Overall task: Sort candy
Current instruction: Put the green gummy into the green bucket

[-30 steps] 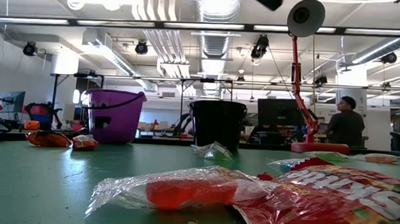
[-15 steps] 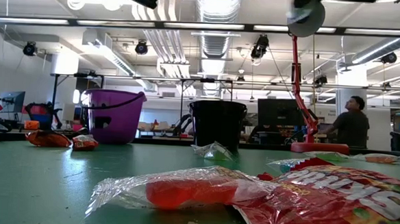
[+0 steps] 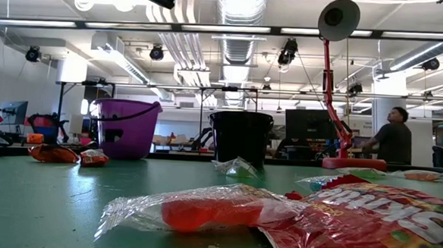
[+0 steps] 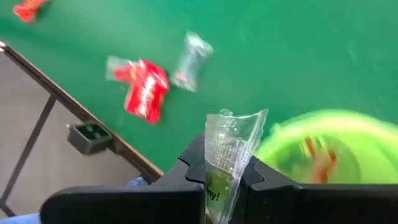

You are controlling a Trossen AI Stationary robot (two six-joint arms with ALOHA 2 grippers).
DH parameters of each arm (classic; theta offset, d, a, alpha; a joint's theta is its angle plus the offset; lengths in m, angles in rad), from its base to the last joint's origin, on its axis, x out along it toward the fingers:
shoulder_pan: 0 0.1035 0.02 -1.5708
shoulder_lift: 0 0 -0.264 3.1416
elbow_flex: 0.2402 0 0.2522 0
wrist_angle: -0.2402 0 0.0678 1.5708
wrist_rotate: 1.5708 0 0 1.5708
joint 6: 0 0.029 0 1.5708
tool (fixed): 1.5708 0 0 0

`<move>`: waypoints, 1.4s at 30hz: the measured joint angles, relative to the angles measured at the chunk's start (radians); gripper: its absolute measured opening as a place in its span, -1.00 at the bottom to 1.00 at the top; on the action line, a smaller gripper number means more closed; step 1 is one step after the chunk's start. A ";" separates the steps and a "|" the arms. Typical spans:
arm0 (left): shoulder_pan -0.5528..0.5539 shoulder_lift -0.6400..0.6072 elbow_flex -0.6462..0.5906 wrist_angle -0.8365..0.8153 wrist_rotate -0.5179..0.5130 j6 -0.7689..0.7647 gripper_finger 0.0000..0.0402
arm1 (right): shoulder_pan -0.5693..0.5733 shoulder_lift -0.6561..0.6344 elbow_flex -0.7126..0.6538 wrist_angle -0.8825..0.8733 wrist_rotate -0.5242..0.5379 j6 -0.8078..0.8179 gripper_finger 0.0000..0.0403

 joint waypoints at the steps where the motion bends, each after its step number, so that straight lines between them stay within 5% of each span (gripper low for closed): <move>1: 0.000 0.000 0.000 0.000 0.000 0.000 -0.46 | 0.024 0.000 0.000 -0.017 0.000 0.049 -0.94; 8: 0.000 0.000 0.000 0.000 0.000 0.000 -0.46 | 0.144 0.000 0.000 -0.174 -0.001 0.329 -0.94; 14: 0.000 0.000 0.000 0.000 0.001 0.000 -0.46 | 0.155 0.002 -0.001 -0.245 -0.010 0.333 -0.94; 21: -0.001 0.000 0.000 -0.001 0.002 0.000 -0.46 | 0.149 0.003 -0.005 -0.272 -0.163 0.347 -0.94; 42: -0.001 0.000 0.000 0.000 0.005 -0.005 -0.46 | 0.142 0.004 -0.153 -0.128 -0.179 0.335 -0.94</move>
